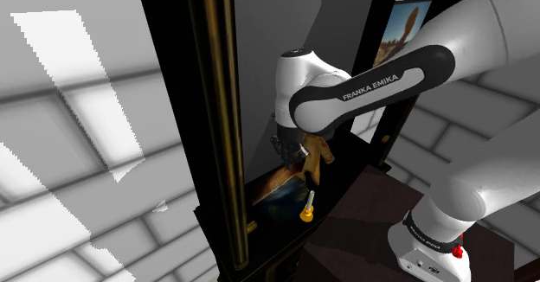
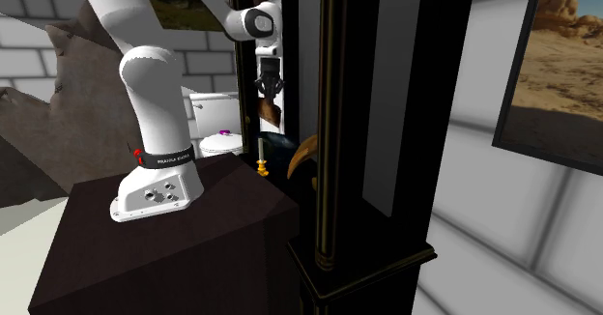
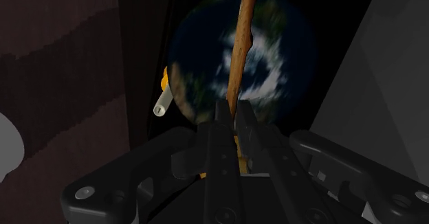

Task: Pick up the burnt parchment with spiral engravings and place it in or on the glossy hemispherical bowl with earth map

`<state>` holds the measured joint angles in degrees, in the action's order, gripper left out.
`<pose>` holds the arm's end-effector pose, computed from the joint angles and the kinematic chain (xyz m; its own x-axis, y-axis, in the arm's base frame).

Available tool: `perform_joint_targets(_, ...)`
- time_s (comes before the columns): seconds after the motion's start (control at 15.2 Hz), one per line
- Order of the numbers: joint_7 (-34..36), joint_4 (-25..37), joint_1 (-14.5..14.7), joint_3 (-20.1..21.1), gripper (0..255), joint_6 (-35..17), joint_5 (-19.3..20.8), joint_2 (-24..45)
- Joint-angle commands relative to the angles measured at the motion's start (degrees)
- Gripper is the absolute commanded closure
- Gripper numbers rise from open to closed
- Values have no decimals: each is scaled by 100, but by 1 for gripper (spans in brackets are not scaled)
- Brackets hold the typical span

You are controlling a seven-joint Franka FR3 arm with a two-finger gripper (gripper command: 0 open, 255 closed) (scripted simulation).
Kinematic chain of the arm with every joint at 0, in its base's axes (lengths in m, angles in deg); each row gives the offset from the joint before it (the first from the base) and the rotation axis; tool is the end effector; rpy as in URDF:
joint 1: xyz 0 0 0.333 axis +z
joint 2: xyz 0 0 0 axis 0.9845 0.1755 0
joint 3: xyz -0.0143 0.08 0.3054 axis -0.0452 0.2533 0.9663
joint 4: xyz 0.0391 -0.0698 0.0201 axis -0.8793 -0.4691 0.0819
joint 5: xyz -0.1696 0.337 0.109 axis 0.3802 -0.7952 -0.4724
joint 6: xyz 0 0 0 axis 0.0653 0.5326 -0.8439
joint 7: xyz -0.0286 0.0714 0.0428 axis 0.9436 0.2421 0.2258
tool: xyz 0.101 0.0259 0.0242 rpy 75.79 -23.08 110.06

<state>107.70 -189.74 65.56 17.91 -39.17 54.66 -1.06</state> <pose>0.4065 0.1714 0.3672 0.0226 -0.9997 -0.0054 -0.9984 -0.0229 0.0521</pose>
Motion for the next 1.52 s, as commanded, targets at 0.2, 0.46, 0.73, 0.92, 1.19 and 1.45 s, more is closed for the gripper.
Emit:
perform_joint_targets(0.2, 91, -181, -53, 108, 255, -457, 112, 298)
perform_joint_targets(0.46, 209, -308, -108, 200, 255, -846, 260, 591)
perform_joint_targets(0.73, 209, -308, -106, 198, 255, -846, 260, 591)
perform_joint_targets(0.92, 209, -308, -106, 198, 255, -846, 260, 591)
perform_joint_targets(1.19, 209, -308, -106, 198, 0, -846, 260, 591)
perform_joint_targets(1.45, 137, -224, -82, 149, 0, -613, 174, 423)
